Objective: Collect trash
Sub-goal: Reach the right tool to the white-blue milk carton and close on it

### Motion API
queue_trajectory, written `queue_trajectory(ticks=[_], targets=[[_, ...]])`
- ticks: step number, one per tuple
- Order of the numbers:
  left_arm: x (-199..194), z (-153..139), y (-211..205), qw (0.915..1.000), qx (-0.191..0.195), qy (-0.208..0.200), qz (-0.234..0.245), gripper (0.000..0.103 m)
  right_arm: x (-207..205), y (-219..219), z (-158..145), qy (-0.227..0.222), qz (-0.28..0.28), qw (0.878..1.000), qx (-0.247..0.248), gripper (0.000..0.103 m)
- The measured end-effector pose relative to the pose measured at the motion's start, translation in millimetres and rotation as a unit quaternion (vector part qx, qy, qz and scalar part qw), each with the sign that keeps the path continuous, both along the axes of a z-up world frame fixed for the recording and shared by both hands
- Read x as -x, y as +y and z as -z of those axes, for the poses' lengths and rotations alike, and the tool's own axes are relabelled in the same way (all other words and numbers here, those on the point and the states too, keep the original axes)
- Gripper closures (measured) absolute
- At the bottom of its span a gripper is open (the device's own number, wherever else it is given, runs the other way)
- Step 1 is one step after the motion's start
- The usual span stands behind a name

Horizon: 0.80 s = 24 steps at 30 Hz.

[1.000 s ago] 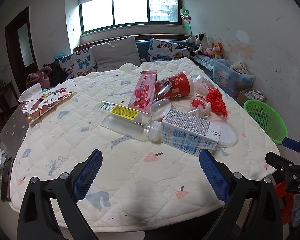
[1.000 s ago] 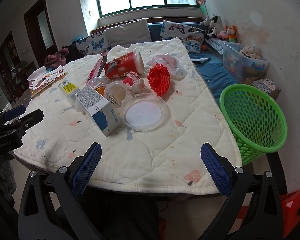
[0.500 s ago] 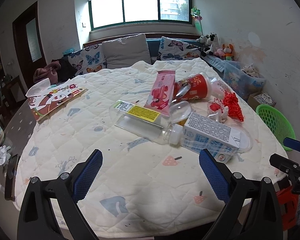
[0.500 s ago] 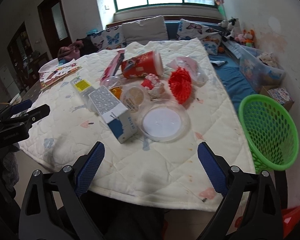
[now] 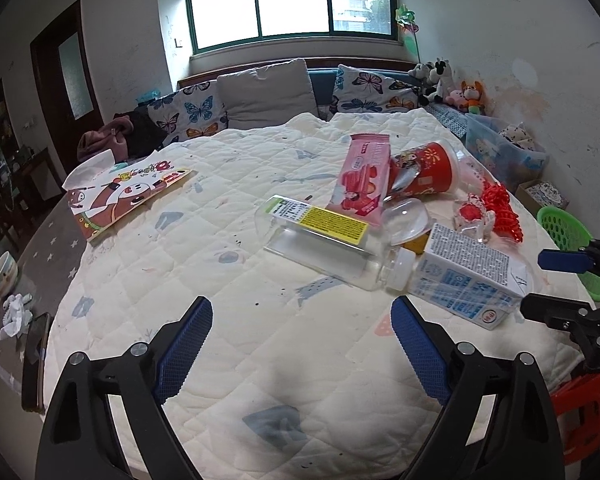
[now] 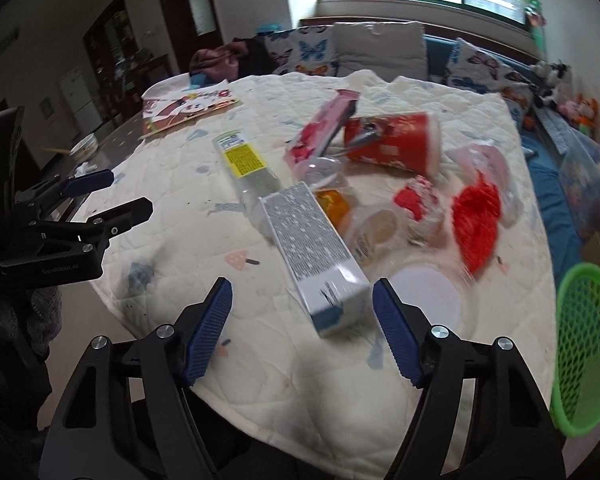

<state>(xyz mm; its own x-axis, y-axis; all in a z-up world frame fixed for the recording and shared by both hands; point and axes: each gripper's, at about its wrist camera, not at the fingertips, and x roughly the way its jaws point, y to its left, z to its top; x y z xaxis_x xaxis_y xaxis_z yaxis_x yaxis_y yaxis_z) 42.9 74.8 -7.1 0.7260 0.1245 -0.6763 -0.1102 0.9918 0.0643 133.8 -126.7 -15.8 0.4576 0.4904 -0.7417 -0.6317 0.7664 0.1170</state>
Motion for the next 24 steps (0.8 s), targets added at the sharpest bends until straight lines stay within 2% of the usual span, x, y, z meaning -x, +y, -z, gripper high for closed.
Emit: queue_trajectory(ticks=[4, 9, 14, 18, 24], targets=[[-3.6, 3.2, 10.6, 0.9999, 0.007, 0.006, -0.01, 0.015, -15.3, 17.8, 2.8, 0.011, -0.029, 0.999, 0.006, 0.039], [-8.2, 6.4, 21.6, 0.9996, 0.012, 0.011, -0.022, 0.015, -32.9, 36.7, 8.7, 0.007, -0.058, 0.998, 0.029, 0.04], [-12.2, 10.3, 29.5, 0.9992, 0.019, 0.017, -0.03, 0.015, -43.1, 46.7, 10.2, -0.004, -0.069, 0.996, 0.055, 0.04], [-15.1, 11.5, 32.1, 0.999, 0.023, 0.019, -0.032, 0.015, -53.1, 51.0, 17.5, 0.005, -0.077, 0.995, 0.07, 0.04], [-23.5, 10.4, 32.6, 0.9986, 0.036, 0.025, -0.032, 0.015, -61.2, 55.2, 30.6, 0.024, -0.085, 0.993, 0.082, 0.047]])
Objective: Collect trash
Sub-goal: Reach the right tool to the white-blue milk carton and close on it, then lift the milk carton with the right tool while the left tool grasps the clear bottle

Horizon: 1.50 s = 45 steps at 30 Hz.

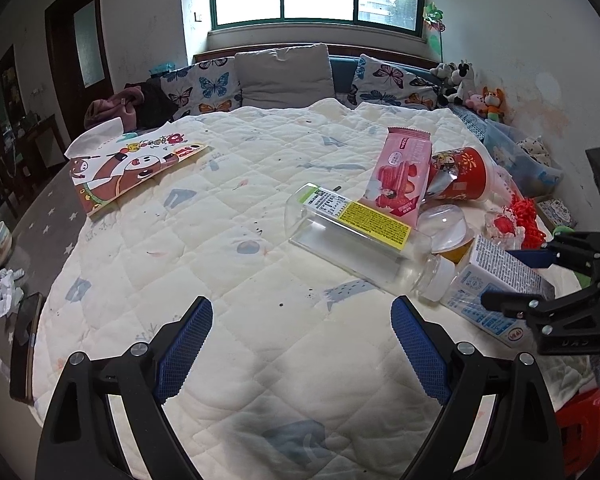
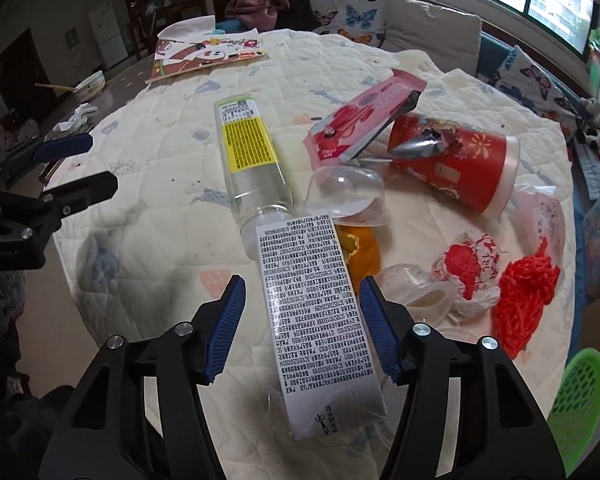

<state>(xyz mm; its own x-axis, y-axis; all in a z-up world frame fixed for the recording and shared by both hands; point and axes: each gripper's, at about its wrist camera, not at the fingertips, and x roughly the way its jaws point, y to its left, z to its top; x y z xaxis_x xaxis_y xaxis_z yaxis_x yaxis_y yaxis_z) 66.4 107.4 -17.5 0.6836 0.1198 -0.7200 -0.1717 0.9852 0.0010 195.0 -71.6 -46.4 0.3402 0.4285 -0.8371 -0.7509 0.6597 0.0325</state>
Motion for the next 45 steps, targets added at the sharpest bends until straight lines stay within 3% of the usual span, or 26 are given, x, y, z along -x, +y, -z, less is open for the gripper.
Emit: queue_trajectory(ticks=[2, 9, 14, 17, 24, 35, 45], targets=[[-5.6, -1.2, -0.4, 1.0, 0.005, 0.002, -0.003, 0.015, -0.1, 2.0, 1.9, -0.002, -0.003, 1.0, 0.002, 0.054], [-36.8, -4.7, 2.2, 0.9974, 0.056, 0.027, -0.035, 0.019, 7.5, -8.0, -3.2, -0.003, 0.0, 1.0, -0.014, 0.057], [-66.9, -6.1, -7.4, 0.9948, 0.069, 0.043, -0.06, 0.019, 16.5, -26.4, -14.4, -0.006, 0.009, 0.999, -0.037, 0.057], [-86.7, -4.7, -10.4, 0.9903, 0.091, 0.061, -0.086, 0.019, 23.7, -41.1, -24.5, -0.01, 0.015, 0.998, -0.056, 0.057], [-123.5, 8.8, -16.5, 0.9776, 0.099, 0.093, -0.16, 0.019, 37.3, -79.3, -44.3, -0.015, 0.03, 0.995, -0.091, 0.057], [-148.7, 48.2, -11.0, 0.9557, 0.132, 0.138, -0.224, 0.032, 47.5, -126.5, -52.7, -0.014, 0.07, 0.991, -0.111, 0.057], [-145.5, 47.0, -15.2, 0.9593, 0.141, 0.13, -0.207, 0.047, 41.9, -152.6, -49.7, 0.0, 0.107, 0.986, -0.131, 0.057]])
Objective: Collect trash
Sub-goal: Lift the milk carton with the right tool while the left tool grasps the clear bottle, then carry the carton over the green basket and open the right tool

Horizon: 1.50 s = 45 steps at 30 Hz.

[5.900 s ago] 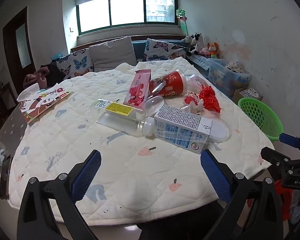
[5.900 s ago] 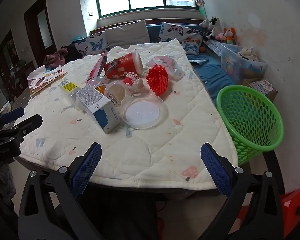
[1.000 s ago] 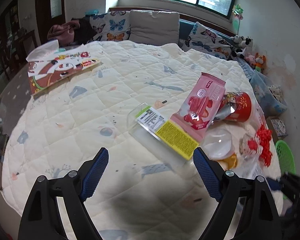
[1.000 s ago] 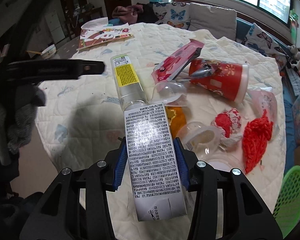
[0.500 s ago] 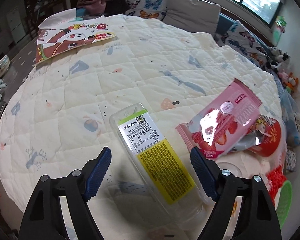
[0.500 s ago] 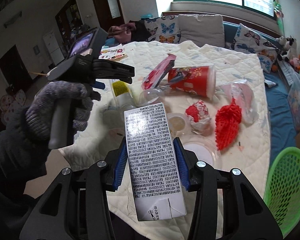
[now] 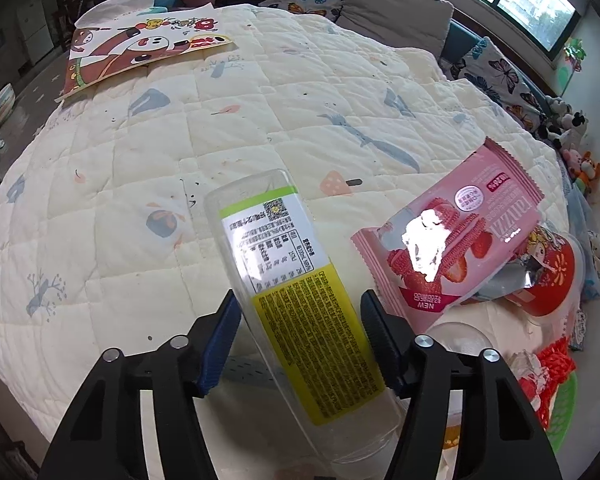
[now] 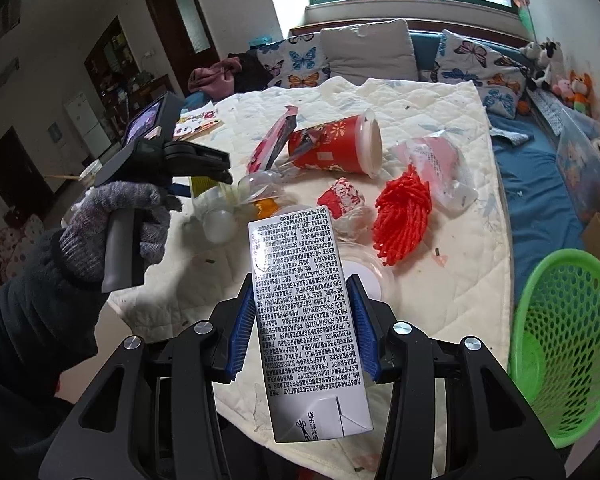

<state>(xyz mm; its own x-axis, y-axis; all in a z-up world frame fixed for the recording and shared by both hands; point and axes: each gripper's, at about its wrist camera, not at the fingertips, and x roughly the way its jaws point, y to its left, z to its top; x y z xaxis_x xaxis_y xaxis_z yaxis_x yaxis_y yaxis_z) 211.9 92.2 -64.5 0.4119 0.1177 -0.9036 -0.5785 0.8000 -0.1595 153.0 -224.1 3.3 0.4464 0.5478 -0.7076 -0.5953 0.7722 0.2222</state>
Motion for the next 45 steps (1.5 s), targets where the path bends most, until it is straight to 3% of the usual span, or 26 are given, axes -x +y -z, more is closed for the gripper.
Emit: queue_trajectory(ticks=[9, 18, 25, 29, 38, 45], targets=[[26.7, -22.6, -2.2, 0.9974, 0.014, -0.024, 0.067, 0.054, -2.5, -15.6, -2.4, -0.003, 0.031, 1.0, -0.005, 0.057], [55.9, -67.4, -30.0, 0.9845, 0.007, -0.058, 0.165, 0.058, -3.7, -53.0, -1.4, -0.003, 0.094, 0.996, -0.009, 0.057], [57.2, -113.0, -96.8, 0.958, -0.001, -0.108, 0.265, 0.058, -6.2, -101.3, -5.9, -0.01, 0.165, 0.986, 0.003, 0.057], [44.2, -124.1, -147.9, 0.939, 0.016, -0.121, 0.321, 0.058, -11.5, -132.9, -1.4, -0.011, 0.21, 0.978, 0.018, 0.057], [8.9, -130.3, -264.8, 0.8944, 0.04, -0.135, 0.424, 0.058, -41.2, -202.8, 31.1, 0.012, 0.311, 0.95, 0.032, 0.057], [-13.7, -115.6, -327.1, 0.8727, 0.038, -0.117, 0.472, 0.058, -80.9, -239.9, 81.2, 0.077, 0.358, 0.93, 0.039, 0.057]])
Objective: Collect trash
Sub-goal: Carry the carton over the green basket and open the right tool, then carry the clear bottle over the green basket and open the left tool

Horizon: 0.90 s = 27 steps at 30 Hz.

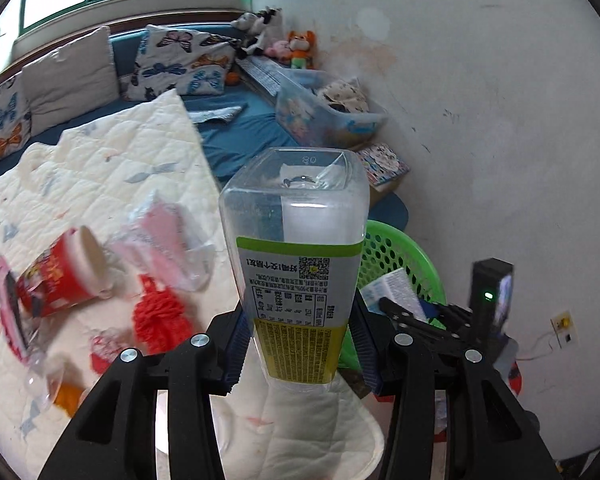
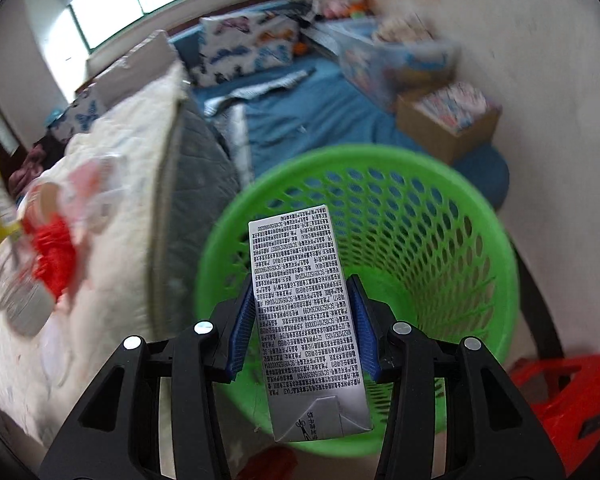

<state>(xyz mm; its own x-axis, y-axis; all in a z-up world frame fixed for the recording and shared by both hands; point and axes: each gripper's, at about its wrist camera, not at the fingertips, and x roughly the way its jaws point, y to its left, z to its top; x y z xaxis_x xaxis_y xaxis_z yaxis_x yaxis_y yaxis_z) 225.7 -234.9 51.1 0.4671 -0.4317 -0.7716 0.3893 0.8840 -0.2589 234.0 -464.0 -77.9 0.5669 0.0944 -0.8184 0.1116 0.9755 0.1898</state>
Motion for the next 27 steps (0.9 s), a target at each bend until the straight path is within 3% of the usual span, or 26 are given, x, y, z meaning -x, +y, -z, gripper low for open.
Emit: queue_trajectory(ticks=[7, 11, 18, 27], targets=[[-22.7, 17.6, -43.3, 0.9994, -0.011, 0.007, 0.032, 0.058, -19.7, -25.3, 38.8, 0.05, 0.04, 0.997, -0.033, 0.057], [-31.2, 24.9, -63.4, 0.9986, -0.016, 0.01, 0.049, 0.058, -21.7, -34.7, 42.9, 0.057, 0.052, 0.997, -0.028, 0.057], [-33.2, 36.1, -92.8, 0.9967, -0.017, 0.02, 0.077, 0.058, -4.0, -47.3, 26.6, 0.038, 0.061, 0.997, -0.03, 0.056], [-31.1, 65.4, -144.2, 0.9911, -0.05, 0.022, 0.121, 0.058, 59.6, -63.6, -17.1, -0.029, 0.072, 0.997, -0.005, 0.048]])
